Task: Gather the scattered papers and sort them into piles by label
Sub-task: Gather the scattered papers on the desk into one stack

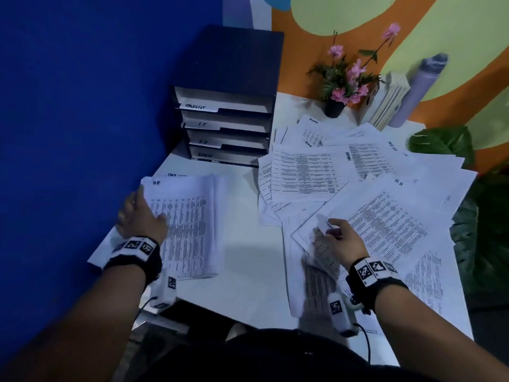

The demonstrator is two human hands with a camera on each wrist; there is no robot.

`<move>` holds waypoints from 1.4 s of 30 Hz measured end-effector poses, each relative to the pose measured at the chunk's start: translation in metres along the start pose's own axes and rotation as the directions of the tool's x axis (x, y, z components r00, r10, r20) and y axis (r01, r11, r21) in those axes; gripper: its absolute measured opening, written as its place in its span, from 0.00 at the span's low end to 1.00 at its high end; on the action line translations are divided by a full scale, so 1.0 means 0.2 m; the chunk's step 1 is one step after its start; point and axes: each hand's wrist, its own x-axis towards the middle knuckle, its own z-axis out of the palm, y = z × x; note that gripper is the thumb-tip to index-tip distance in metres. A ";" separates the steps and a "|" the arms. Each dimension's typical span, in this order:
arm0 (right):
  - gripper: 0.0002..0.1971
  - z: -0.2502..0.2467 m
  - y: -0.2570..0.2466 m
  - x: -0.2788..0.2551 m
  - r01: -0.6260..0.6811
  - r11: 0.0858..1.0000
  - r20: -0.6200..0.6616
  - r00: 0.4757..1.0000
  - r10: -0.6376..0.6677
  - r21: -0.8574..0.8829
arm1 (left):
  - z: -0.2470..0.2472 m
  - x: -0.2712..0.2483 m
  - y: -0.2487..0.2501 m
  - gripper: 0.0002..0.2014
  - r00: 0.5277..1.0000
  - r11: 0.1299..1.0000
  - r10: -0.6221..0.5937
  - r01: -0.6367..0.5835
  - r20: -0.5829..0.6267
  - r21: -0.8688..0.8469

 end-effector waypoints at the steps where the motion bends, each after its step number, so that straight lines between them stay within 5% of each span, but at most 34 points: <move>1: 0.21 -0.03 0.02 0.01 -0.013 1.000 -0.019 1.000 0.013 0.002 | 0.03 -0.02 0.09 0.39 0.997 0.997 0.072 -0.073 -0.024 -0.036; 4: 0.24 -0.14 0.13 0.03 -0.058 0.998 -0.077 0.995 0.056 -0.027 | 0.14 -0.10 0.39 0.37 0.977 0.956 0.208 -0.192 0.053 -0.221; 7: 0.22 -0.29 0.27 0.05 -0.118 0.989 -0.204 0.974 0.097 -0.094 | 0.29 -0.15 0.62 0.36 0.942 0.910 0.235 -0.126 0.239 -0.394; 11: 0.21 -0.50 0.48 0.04 -0.313 0.939 -0.372 0.896 0.242 -0.143 | 0.48 -0.17 0.81 0.41 0.872 0.922 0.170 0.024 0.458 -0.387; 16: 0.29 -0.70 0.69 0.01 -0.460 0.883 -0.426 0.820 0.382 -0.095 | 0.64 -0.08 0.88 0.51 0.816 0.942 0.042 0.161 0.577 -0.296; 23: 0.40 -0.79 0.79 0.08 -0.521 0.852 -0.335 0.812 0.477 -0.049 | 0.75 -0.02 1.02 0.31 0.797 0.874 0.046 0.260 0.602 -0.411; 29: 0.42 -0.76 0.80 0.19 -0.499 0.844 -0.321 0.846 0.426 -0.197 | 0.81 0.02 1.06 0.33 0.818 0.902 0.141 0.127 0.558 -0.413; 36: 0.41 -0.63 0.66 0.33 -0.297 0.925 -0.256 0.938 0.236 -0.236 | 0.83 -0.05 1.15 0.24 0.863 0.932 0.274 -0.129 0.425 -0.340; 42: 0.38 -0.54 0.62 0.30 -0.252 0.864 -0.151 0.967 0.206 -0.437 | 0.80 -0.19 1.09 0.26 0.831 0.921 0.363 -0.250 0.421 -0.300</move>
